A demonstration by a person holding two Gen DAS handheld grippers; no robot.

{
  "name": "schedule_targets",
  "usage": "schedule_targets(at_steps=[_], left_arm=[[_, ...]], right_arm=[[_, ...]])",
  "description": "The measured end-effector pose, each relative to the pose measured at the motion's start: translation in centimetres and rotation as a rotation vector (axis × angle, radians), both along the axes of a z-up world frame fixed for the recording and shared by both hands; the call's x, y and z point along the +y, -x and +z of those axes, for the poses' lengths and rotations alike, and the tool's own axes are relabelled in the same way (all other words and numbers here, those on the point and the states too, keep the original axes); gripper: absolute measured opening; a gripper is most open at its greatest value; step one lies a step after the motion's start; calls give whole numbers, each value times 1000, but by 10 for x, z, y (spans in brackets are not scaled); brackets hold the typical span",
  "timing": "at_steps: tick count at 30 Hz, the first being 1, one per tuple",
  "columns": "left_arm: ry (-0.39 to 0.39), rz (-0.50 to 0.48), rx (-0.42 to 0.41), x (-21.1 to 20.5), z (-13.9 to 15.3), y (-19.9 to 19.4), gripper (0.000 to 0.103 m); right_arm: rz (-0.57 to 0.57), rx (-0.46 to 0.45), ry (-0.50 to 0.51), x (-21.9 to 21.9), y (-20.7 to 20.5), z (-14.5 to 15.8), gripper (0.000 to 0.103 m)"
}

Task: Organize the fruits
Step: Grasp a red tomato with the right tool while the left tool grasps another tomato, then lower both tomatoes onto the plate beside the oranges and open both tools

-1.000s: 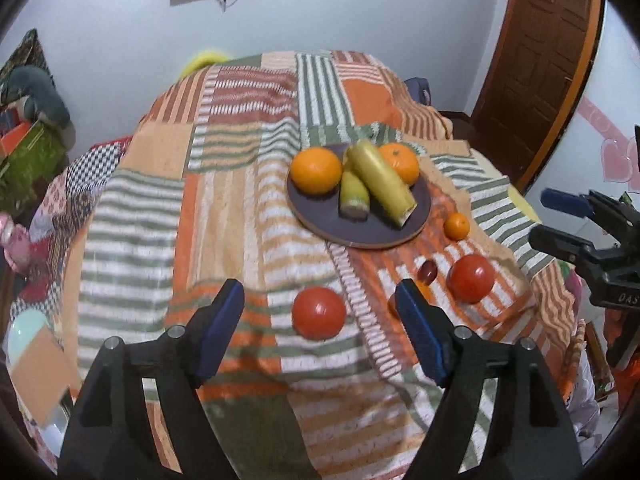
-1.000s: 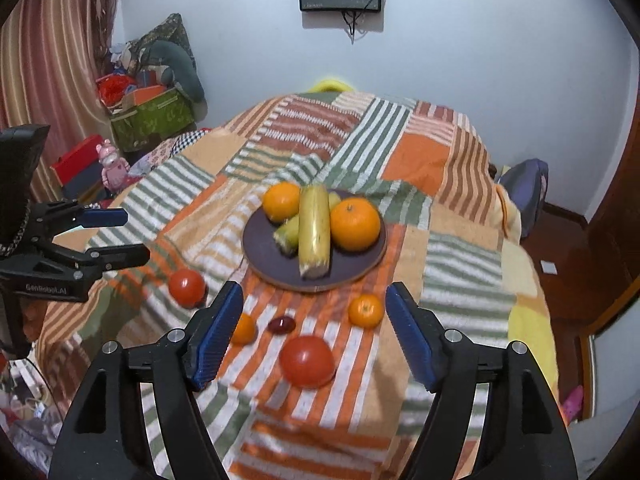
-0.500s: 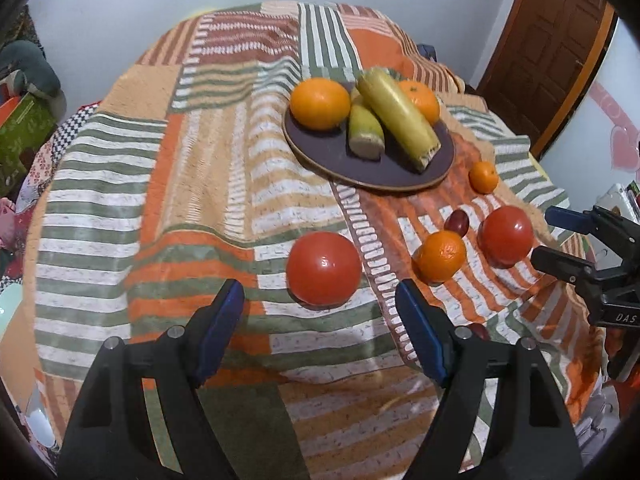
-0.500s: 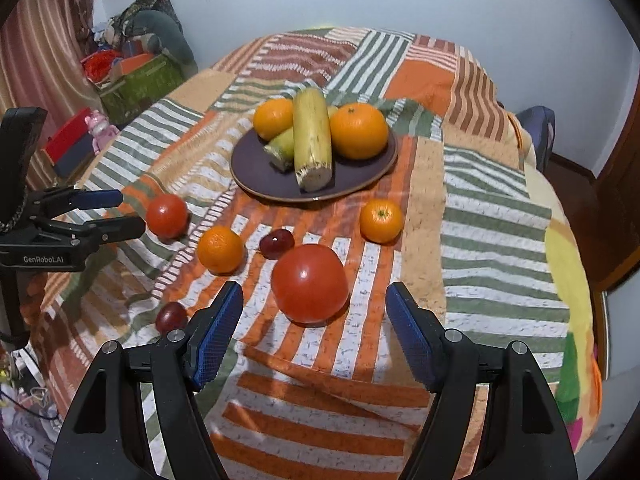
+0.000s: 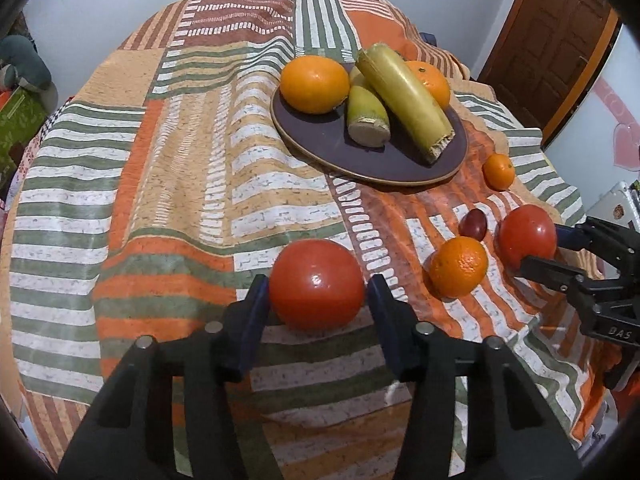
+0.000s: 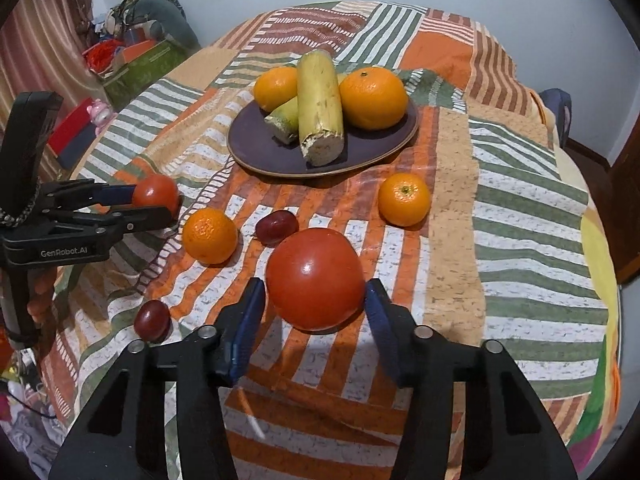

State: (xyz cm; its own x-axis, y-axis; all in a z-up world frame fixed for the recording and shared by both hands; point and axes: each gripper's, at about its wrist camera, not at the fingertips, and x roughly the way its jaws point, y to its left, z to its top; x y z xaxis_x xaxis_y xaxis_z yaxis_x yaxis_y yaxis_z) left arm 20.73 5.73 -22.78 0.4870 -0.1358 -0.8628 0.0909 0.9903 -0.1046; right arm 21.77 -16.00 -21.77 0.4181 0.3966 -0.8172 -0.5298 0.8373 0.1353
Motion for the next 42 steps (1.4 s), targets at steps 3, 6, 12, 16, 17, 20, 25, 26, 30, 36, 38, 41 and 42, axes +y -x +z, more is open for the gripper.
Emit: schedule_targets(at_steps=[3,6,12,16,17,20,25,26,30,36,38,41,42], left_arm=[[6,0,0,1,0,0,47],[14,2,3,2,2,0,46],[21,7,-26,5,16,0,46],[22,11,-65,5,31,-4,46],[23,12,-73,5,34,-6,46],[31,10,-95,5,43,-12,46],[45,8,-108,3,51,-29,46],[44,8,-110,2,51,-32,46],[34,-2,-115,-3,51,-46,46],[24,-1,-104,-6,45,-72,46],[9,4,-93,-6,40,-80,46],[-1,10,-81,-5,33,-92,46],[3,16,-77,-4,31,-96,46]], right_arm=[[0,3,-13,-2,0,1,47],[-4,1,-20,-4,0,3,46],[-10,-32,-38,-6,-3,17,46],[-26,-63,-49,-9,-11,28,46],[-29,-68,-52,-9,-14,31,46],[-39,-94,-55,-11,-23,38,46],[-53,-121,-56,-12,-38,46,46],[-55,-126,-57,-12,-42,48,46],[-59,-133,-61,-11,-56,49,46],[-50,-123,-60,-2,-74,40,46],[-44,-111,-56,2,-79,35,46],[-38,-99,-47,8,-86,27,46],[-38,-96,-43,10,-88,25,46]])
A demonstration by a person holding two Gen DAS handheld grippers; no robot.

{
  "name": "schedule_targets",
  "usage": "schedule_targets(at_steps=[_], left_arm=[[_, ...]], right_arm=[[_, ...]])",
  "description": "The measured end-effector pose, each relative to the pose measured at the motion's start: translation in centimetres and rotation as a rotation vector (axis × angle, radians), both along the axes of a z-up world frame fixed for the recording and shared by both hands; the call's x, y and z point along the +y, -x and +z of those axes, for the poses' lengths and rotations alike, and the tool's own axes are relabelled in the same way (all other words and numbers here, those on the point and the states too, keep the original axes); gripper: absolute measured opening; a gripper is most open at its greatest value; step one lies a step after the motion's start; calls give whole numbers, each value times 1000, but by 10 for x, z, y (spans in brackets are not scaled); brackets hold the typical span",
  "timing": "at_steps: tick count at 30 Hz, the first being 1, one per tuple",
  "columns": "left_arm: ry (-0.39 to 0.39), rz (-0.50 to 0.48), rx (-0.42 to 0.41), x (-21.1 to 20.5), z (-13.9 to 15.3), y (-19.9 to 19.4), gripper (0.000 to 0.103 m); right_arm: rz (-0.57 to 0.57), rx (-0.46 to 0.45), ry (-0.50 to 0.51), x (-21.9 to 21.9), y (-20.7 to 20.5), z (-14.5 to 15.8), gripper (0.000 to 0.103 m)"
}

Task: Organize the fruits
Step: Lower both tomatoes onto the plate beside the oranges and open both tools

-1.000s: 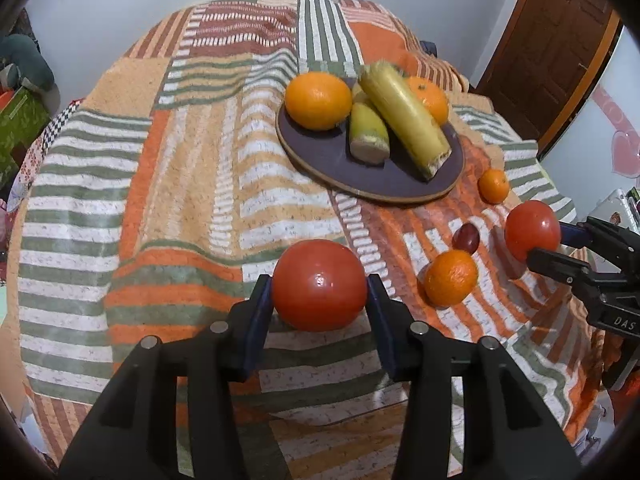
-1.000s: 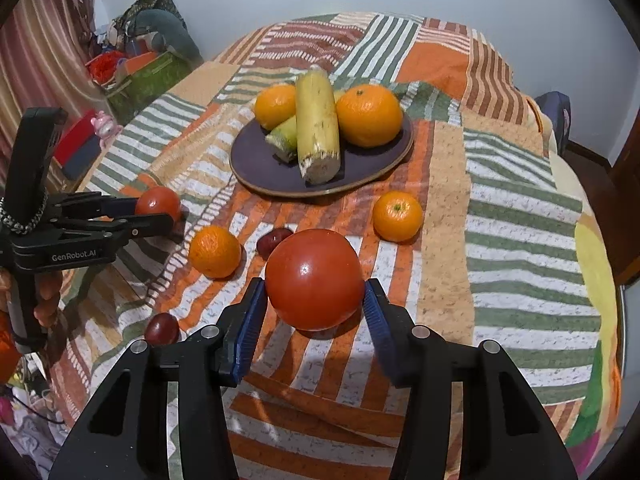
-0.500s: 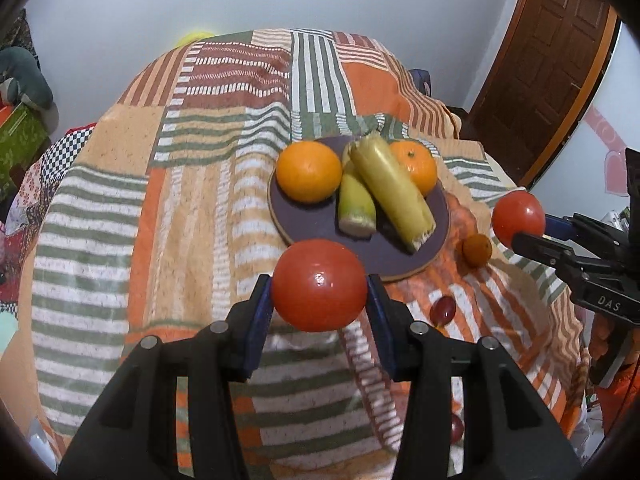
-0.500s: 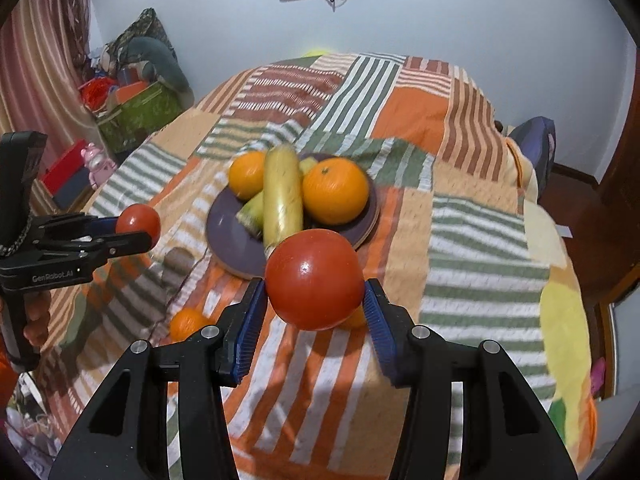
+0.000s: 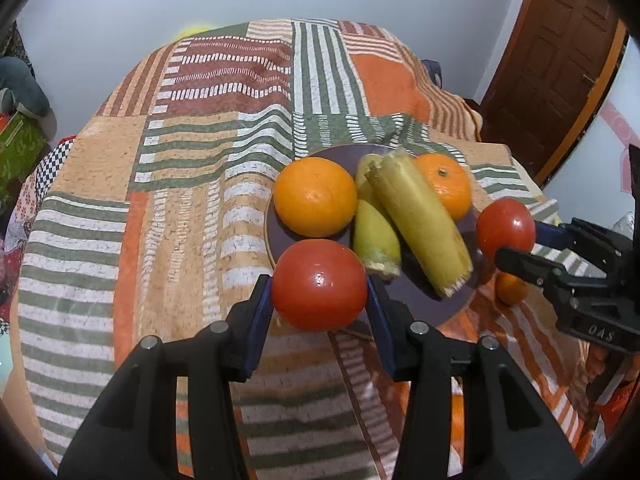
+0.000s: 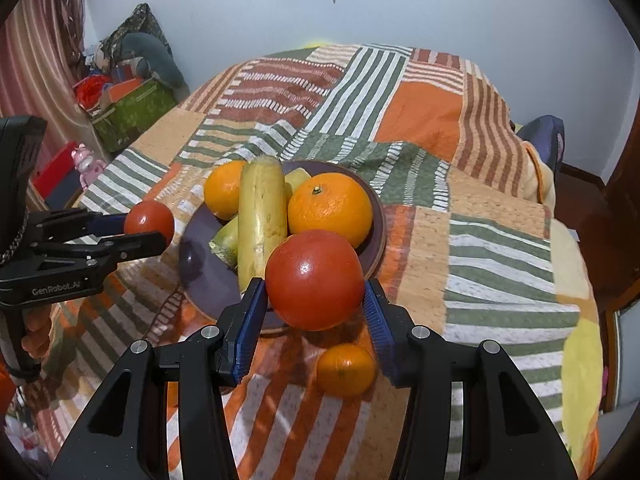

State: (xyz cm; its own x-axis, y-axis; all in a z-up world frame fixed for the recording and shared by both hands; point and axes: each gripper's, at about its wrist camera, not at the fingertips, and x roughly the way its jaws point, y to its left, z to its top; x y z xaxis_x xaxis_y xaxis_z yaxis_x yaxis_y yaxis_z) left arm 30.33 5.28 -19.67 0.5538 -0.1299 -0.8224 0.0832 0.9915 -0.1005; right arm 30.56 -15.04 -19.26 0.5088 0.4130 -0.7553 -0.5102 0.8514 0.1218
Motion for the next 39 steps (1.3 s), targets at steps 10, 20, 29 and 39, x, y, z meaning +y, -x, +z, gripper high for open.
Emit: schedule_targets(at_steps=[10,20,29,39], left_arm=[[2,-3,23,-4,-11,-27,46],[-10,-9,-32,-12,-1,-27,77],[-13,-15,-73,-14,23,-4,77],[-12,-42,-35,-17,22,41,77]], right_arm=[[-33,35,-28,-3,-14,-9,46],[5,29,3,2,-12,-7,49],[19,-35,42,-2,5,11,62],[6,-26,84,-25,26,8,67]])
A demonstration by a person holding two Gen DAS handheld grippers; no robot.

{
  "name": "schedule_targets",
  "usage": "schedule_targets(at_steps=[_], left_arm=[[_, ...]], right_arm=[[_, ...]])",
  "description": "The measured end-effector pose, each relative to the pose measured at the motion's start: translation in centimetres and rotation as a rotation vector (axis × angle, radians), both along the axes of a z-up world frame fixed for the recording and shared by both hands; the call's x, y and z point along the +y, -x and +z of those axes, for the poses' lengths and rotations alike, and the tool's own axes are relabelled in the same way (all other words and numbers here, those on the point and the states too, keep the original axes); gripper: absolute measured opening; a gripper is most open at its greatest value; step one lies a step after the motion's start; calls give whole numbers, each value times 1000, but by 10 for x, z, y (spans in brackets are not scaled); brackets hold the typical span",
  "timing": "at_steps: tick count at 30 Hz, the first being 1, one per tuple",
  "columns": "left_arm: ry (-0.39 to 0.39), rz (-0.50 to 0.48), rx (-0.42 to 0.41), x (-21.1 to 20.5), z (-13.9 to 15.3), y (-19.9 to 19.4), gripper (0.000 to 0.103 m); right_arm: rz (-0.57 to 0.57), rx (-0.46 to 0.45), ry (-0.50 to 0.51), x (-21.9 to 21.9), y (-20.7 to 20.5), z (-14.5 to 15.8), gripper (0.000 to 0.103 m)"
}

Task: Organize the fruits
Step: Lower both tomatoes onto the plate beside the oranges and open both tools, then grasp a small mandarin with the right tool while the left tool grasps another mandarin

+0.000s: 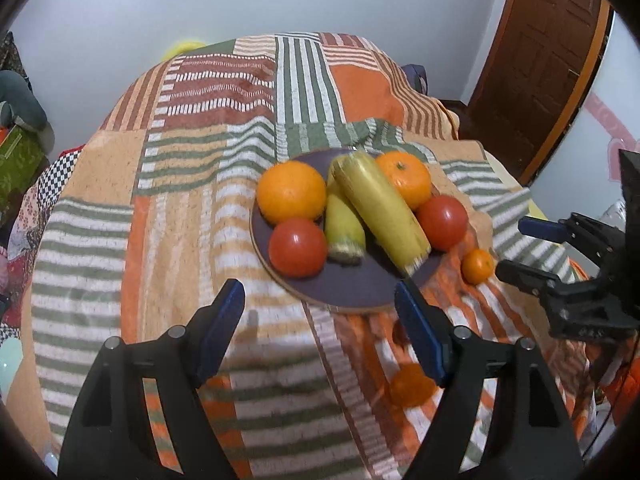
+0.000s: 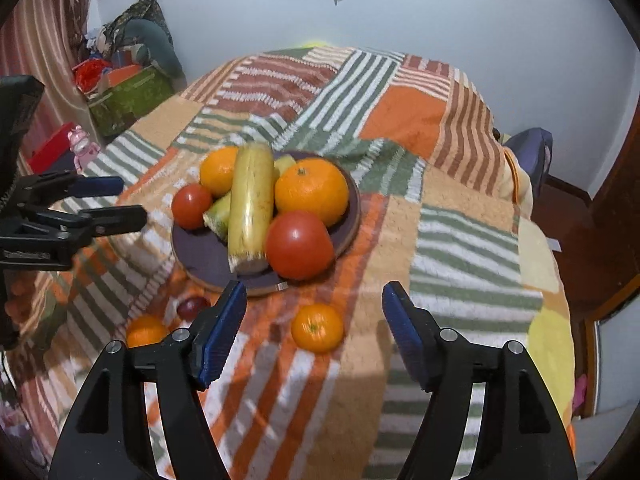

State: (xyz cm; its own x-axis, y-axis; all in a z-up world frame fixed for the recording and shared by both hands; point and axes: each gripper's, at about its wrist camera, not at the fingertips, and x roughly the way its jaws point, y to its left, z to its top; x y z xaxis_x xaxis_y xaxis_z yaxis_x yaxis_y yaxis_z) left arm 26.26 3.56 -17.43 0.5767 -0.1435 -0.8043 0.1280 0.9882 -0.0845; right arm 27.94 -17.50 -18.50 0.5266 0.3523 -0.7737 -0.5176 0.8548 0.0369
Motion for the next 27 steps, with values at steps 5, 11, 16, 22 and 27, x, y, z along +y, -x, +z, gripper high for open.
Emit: schedule_targets(at_steps=[5,11,16,22,27], left_arm=[[9,-18,30,-4,-9,16,77],[12,-56,68,-19,-22,21,77],[6,-87,83,-32,-29,25,72],[24,-116,113,-42,-36,30,66],[53,-115,145,-46,-45,32,57]], right_arm=[[-10,47,14,-5,-1,-17,67],[-23,89,-18,-1,-11,-29,65],[-1,142,1,5,-16,-42,33],[3,125,-34,-5,-2,-35,33],[7,107,-67,-12,10,-22,33]])
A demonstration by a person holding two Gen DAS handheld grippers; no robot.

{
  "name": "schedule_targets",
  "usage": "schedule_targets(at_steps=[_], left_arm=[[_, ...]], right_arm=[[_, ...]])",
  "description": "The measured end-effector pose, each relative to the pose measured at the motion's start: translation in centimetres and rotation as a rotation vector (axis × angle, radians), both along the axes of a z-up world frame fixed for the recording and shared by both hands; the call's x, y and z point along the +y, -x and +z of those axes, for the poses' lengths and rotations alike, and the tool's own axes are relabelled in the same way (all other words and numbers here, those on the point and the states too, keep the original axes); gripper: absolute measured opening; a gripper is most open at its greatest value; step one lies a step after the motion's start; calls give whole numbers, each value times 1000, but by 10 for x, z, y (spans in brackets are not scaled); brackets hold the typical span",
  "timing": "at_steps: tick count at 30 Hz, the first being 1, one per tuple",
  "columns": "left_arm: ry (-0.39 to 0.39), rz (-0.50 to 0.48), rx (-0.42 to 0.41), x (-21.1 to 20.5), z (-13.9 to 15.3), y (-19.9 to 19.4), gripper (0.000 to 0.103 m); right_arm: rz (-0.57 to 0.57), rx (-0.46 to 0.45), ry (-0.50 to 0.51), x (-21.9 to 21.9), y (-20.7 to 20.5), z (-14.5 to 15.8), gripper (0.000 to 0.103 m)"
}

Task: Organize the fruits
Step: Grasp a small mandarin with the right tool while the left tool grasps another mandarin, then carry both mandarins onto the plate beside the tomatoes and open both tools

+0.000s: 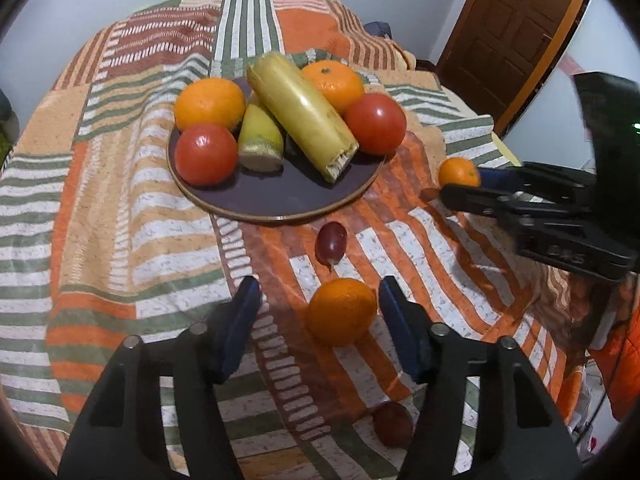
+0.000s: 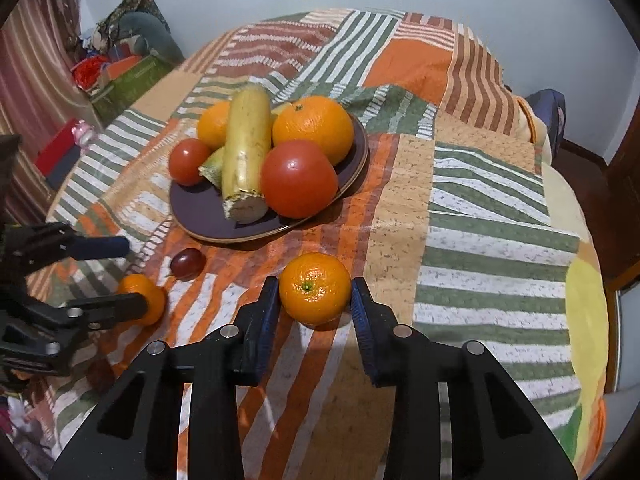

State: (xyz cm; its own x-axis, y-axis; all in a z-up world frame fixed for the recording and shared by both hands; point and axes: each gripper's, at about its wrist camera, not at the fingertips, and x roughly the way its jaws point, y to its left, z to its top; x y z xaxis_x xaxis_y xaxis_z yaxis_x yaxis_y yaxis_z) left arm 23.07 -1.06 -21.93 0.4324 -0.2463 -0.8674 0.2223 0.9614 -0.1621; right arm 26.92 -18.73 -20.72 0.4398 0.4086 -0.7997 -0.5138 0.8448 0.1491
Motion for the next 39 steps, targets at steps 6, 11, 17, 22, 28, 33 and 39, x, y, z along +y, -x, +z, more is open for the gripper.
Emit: schedule_targets(at_steps=[6,11,17,22,28,33,39], left_arm=[[47,-11,34,-4,-8,2,38],[18,-17,18,-8,-3,7,36],[16,37,-23,14,14,3,36],[21,79,-62,34,27,-7,36],[20,101,-104,40,38,-24,36],[13,107,-113,42,37,-39,36],[30,110,-97,45,28,-55,36]], right_arm=[[15,-33,-4,-1,14,11,33],[20,-25,-14,1,14,12,33],[49,-40,-35,16,15,18,33],[89,-45,-45,38,11,19,33],[136,-39,-30,61,2,11,33],[163,-37,-37,75,-6,9,33],[187,-54,-28,88,-13,8,33]])
